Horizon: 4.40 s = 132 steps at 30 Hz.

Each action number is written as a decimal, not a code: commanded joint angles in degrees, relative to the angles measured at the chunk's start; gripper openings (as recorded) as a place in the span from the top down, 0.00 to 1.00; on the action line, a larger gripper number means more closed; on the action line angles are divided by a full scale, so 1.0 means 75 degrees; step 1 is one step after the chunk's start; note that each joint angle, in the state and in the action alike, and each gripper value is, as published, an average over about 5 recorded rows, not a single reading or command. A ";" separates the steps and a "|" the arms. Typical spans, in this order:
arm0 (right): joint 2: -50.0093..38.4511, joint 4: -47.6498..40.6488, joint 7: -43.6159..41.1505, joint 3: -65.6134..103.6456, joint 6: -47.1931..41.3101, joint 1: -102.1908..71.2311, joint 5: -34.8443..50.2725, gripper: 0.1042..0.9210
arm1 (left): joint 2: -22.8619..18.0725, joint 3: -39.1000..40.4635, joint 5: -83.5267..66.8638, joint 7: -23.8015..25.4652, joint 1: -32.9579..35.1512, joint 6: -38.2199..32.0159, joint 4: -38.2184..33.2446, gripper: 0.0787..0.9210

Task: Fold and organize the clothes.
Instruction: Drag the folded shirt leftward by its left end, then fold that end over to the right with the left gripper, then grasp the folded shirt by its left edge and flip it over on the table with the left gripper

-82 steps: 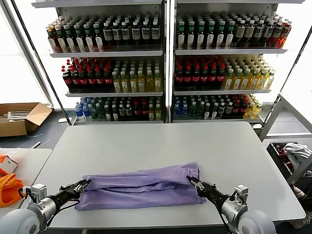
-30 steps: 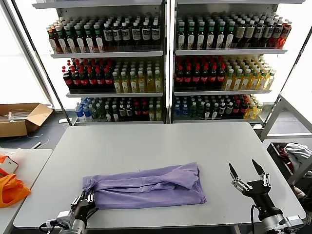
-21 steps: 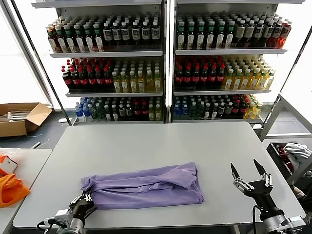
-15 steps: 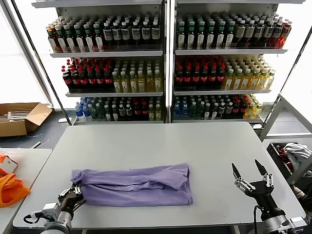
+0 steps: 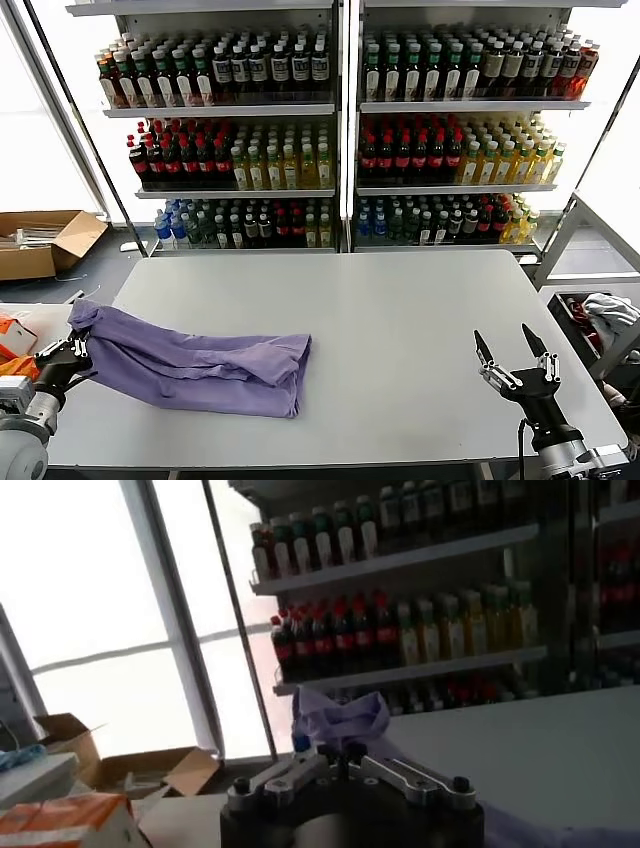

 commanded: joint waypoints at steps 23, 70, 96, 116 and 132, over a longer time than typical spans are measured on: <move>0.0165 0.0096 -0.0020 0.0193 0.0007 -0.0414 -0.0055 0.12 | -0.1033 0.5269 0.1785 0.0551 -0.2398 0.0923 0.0019 0.96; 0.0087 0.0036 -0.0066 -0.0262 -0.0116 -0.0137 -0.0111 0.12 | -0.0445 0.1736 -0.2837 -0.0127 -0.1465 0.2772 0.0020 0.12; 0.0021 0.0469 -0.0028 0.0020 -0.0214 -0.0362 0.0271 0.12 | -0.0747 0.2339 -0.1966 0.0439 -0.1414 0.2426 0.0490 0.12; 0.0031 0.0509 -0.0087 0.0233 -0.0102 -0.0543 0.0485 0.12 | -0.0929 0.2262 -0.1957 0.0527 -0.1235 0.2229 0.0261 0.59; -0.0053 0.0375 -0.0145 0.0118 -0.0065 -0.0268 0.0524 0.12 | -0.0727 -0.1233 -0.2008 0.0907 -0.0061 0.2310 -0.0359 0.95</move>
